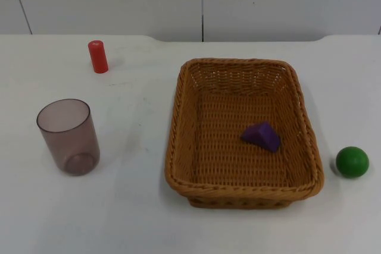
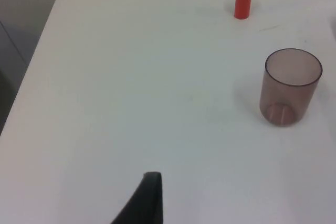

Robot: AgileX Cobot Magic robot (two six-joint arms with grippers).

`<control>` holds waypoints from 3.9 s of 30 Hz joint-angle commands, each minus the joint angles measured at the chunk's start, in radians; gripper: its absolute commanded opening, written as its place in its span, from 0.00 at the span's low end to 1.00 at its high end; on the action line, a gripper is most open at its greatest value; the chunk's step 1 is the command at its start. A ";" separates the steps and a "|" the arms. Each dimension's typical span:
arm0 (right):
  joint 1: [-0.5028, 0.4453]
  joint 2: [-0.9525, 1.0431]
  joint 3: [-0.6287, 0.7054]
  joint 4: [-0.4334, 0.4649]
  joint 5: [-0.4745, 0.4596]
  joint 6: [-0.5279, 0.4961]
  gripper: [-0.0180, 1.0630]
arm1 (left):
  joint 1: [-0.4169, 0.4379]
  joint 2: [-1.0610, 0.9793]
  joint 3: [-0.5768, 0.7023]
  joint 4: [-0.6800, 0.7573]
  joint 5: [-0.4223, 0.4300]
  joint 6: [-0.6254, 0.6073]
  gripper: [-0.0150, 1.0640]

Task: Pick up the basket with the left hand and place the triangular block into the basket with the right hand.

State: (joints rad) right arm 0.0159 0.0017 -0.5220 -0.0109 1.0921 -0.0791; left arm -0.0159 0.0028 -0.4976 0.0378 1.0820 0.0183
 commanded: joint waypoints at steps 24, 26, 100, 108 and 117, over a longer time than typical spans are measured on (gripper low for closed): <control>-0.004 -0.002 0.005 -0.012 -0.015 0.022 0.99 | -0.005 -0.003 0.005 -0.009 -0.007 -0.009 0.99; -0.004 -0.002 0.005 -0.012 -0.015 0.022 0.99 | -0.005 -0.003 0.005 -0.009 -0.007 -0.009 0.99; -0.004 -0.002 0.005 -0.011 -0.017 0.063 0.99 | -0.005 -0.003 0.004 -0.046 -0.007 0.026 0.99; -0.004 -0.002 0.005 -0.011 -0.017 0.063 0.99 | -0.005 -0.003 0.004 -0.046 -0.007 0.026 0.99; -0.004 -0.002 0.005 -0.007 -0.017 0.063 0.99 | 0.018 -0.003 0.004 -0.046 -0.007 0.026 0.99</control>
State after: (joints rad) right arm 0.0159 0.0017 -0.5220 -0.0191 1.0863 -0.0172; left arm -0.0049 0.0028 -0.4976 0.0000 1.0820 0.0445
